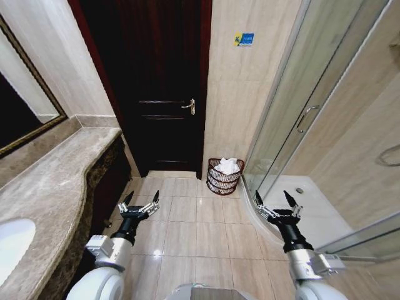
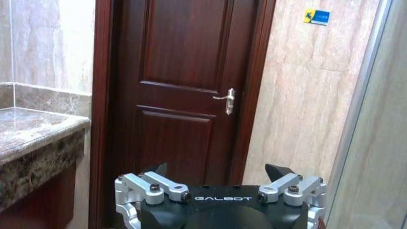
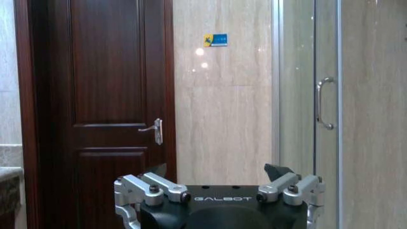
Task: Discard the used towel into the hamper.
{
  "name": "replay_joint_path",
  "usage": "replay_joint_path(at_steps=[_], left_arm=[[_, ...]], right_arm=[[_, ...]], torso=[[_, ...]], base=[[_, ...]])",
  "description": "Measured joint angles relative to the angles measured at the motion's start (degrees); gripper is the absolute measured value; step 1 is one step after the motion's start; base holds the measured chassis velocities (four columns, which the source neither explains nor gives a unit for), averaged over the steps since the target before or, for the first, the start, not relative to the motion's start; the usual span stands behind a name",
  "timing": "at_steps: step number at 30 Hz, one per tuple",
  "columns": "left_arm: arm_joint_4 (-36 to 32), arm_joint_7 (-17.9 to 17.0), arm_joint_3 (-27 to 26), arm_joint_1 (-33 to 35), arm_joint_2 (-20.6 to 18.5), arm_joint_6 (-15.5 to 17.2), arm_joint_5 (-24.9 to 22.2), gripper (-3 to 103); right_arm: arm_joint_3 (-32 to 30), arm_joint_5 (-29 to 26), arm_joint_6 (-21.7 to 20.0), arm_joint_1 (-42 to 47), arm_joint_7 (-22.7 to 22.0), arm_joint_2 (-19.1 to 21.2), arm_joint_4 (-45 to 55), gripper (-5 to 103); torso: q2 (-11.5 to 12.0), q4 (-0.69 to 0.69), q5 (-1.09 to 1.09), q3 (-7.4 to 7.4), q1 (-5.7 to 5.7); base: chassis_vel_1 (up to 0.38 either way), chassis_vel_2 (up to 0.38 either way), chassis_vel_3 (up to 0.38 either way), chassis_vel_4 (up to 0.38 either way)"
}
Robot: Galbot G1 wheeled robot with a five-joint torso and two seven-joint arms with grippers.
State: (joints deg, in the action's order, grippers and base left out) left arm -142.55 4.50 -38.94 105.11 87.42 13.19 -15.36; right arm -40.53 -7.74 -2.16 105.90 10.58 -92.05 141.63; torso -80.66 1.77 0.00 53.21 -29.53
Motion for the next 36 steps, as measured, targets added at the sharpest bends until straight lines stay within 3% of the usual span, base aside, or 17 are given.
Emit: replay_joint_path(at_steps=[36], left_arm=[[0.0, 0.0, 0.0, 0.0, 0.0, 0.0, 0.0, 100]], right_arm=[[0.0, 0.0, 0.0, 0.0, 0.0, 0.0, 0.0, 100]], torso=[[0.0, 0.00, 0.00, 0.02, -0.01]], base=[[0.029, -0.025, -0.023, 0.029]])
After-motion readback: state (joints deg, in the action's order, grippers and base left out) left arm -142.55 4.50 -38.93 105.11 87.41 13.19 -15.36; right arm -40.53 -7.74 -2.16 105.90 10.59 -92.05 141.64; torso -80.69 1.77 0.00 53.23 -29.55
